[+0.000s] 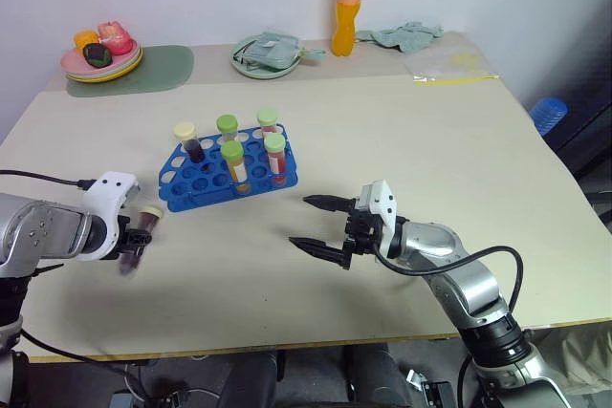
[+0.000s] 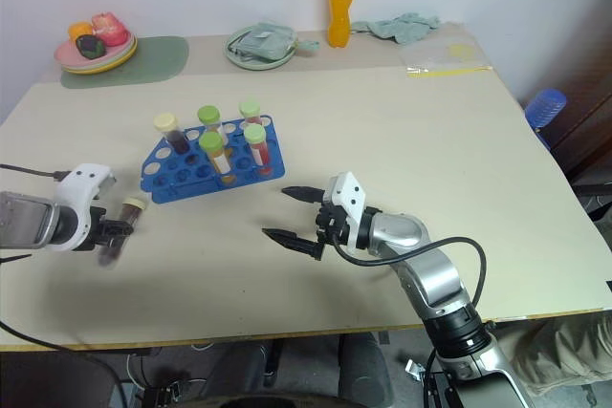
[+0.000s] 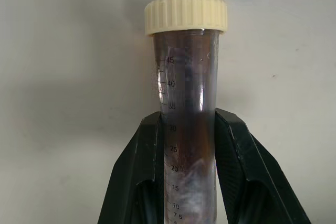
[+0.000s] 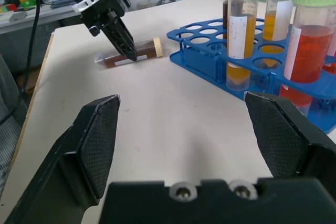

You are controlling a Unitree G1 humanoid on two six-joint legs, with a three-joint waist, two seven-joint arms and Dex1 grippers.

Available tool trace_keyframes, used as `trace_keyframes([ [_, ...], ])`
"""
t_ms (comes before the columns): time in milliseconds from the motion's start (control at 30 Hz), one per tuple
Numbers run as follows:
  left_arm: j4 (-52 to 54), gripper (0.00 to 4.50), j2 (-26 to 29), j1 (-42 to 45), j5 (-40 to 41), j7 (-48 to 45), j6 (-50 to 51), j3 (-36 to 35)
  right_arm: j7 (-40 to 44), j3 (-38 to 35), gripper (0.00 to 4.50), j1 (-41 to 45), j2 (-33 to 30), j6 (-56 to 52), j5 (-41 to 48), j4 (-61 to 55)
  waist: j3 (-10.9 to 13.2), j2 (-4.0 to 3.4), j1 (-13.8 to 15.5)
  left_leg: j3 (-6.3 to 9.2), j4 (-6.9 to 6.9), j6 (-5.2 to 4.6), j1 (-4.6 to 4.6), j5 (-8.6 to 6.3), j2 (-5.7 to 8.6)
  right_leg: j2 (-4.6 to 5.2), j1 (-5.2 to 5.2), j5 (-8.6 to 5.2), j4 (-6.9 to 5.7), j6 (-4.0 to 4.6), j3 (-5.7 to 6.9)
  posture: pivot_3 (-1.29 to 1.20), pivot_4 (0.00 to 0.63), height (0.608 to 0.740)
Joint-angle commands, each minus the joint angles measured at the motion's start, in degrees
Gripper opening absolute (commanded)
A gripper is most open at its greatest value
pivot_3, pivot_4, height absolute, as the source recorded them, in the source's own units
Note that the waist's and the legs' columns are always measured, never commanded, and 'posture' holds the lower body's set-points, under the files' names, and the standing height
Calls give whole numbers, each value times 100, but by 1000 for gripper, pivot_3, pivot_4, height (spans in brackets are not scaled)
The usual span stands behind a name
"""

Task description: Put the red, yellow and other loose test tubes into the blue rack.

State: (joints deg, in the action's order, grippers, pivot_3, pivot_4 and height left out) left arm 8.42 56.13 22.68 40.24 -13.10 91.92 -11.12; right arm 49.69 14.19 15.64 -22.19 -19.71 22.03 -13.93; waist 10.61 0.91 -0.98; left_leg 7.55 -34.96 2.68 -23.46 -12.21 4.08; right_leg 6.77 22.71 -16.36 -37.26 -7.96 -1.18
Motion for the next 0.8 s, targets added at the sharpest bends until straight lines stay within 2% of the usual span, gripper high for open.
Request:
trace_keyframes([
  [33,-70,746,-688,48,-1020,951,-1785,-1486,-1,-94,4213,-61,-25,3,81,-275,1,4,11,1,0,0,0,0,0,0,1,0,0,0,1,0,150,740],
  [167,507,746,-1473,-620,-2560,1758,-5632,-1800,-5,-98,4213,-57,-6,-22,104,-250,-7,20,10,-4,-3,9,-7,3,-1,7,5,3,6,2,-3,0,150,740],
  [200,745,746,-1872,-732,-2516,1706,-6345,-1935,-8,-94,4213,-44,5,-28,102,-238,-7,19,26,-9,-2,13,-7,2,-1,8,6,4,10,3,-8,0,150,740],
  [267,1303,746,-2681,-971,-1893,1074,-7235,-1976,-1,-89,4213,-11,27,-43,105,-202,-10,24,72,-15,-4,10,-8,0,1,14,2,4,18,2,-10,0,150,740],
  [300,1499,746,-2968,-1119,-1842,912,-7555,-1832,12,-87,4213,5,34,-49,109,-180,-12,26,115,-11,-7,7,-9,-2,1,17,-5,4,22,2,-5,0,150,740],
  [367,1658,746,-3267,-1420,-2244,761,-8214,-1419,38,-82,4213,30,44,-51,111,-149,-13,27,142,-15,-16,2,-9,-4,4,19,-9,5,22,1,-6,0,150,740],
  [433,1650,746,-3549,-1708,-2818,579,-8882,-617,82,-70,4213,79,61,-44,110,-95,-13,27,158,-23,-17,0,-8,-6,6,15,-10,5,18,0,-5,0,150,740],
  [500,1476,746,-4065,-1849,-2897,625,-9293,-194,110,-51,4213,114,82,-38,106,-61,-14,26,168,-36,-17,0,-6,-5,7,13,-12,5,18,1,-6,0,150,740],
  [633,890,746,-4521,-1958,-3520,802,-9919,251,112,-34,4213,149,107,17,37,-45,-15,27,139,-38,-20,-5,-5,-7,5,9,-13,6,16,0,-5,0,150,740],
  [800,349,746,-4753,-1772,-3765,1081,-9994,326,11,-65,4213,86,135,-35,47,-114,-15,27,126,-38,-19,-5,-5,-7,3,4,-9,5,12,0,-5,0,150,740],
])
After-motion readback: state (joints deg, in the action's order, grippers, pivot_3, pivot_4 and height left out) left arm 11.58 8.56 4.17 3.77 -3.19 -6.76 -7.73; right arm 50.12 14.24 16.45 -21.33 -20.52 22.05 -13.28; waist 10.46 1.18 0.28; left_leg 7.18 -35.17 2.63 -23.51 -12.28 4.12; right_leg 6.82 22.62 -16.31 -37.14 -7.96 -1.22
